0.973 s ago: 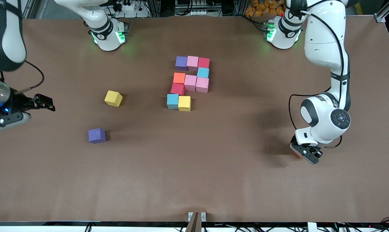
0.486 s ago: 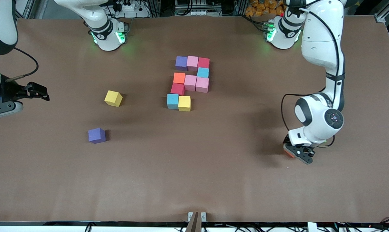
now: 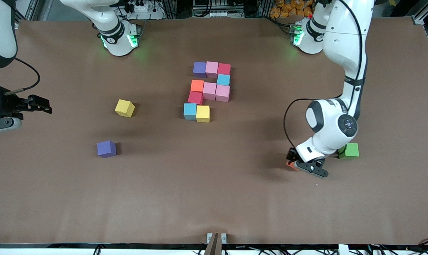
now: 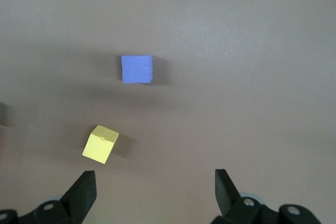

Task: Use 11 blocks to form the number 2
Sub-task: 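Carry the orange cube to the shape with the left gripper, then lower the orange cube beside the yellow cube with the left gripper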

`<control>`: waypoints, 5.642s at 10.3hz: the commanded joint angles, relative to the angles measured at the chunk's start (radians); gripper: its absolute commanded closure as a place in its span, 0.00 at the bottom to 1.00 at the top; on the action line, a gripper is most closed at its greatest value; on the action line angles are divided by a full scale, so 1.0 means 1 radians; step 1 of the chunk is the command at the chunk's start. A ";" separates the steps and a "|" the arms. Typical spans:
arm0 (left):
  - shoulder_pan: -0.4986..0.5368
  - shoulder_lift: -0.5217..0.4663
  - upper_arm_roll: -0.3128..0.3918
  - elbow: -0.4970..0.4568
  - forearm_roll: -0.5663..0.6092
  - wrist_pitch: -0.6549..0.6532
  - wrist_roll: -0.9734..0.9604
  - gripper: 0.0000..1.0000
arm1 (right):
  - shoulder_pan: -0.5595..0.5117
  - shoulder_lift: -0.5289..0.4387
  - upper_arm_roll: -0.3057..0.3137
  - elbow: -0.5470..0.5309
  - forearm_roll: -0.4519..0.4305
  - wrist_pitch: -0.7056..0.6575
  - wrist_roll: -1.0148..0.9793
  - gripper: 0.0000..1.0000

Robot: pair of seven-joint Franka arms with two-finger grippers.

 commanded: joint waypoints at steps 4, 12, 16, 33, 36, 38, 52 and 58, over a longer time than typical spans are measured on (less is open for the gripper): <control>0.007 -0.071 -0.096 -0.089 0.003 -0.007 -0.473 0.72 | -0.151 0.013 0.217 0.028 -0.153 -0.007 0.169 0.00; -0.013 -0.071 -0.251 -0.078 0.583 0.031 -1.352 0.76 | -0.164 0.013 0.220 0.022 -0.130 -0.007 0.157 0.00; -0.026 -0.062 -0.305 -0.066 0.583 0.031 -1.632 0.76 | -0.167 -0.007 0.214 -0.010 -0.050 -0.007 0.172 0.00; -0.257 0.061 -0.285 0.160 0.535 -0.355 -2.500 0.76 | -0.141 -0.040 0.286 0.075 -0.014 -0.083 0.318 0.00; -0.276 0.075 -0.257 0.164 0.529 -0.421 -2.533 0.76 | -0.140 -0.021 0.286 0.100 -0.008 -0.105 0.324 0.00; -0.294 0.075 -0.237 0.164 0.511 -0.424 -2.565 0.76 | -0.146 -0.013 0.286 0.105 0.003 -0.096 0.332 0.00; -0.331 0.122 -0.223 0.264 0.448 -0.424 -2.668 0.76 | -0.160 -0.013 0.285 0.227 0.000 -0.127 0.332 0.00; -0.340 0.141 -0.223 0.267 0.437 -0.421 -2.668 0.71 | -0.115 -0.010 0.236 0.226 -0.008 -0.124 0.330 0.00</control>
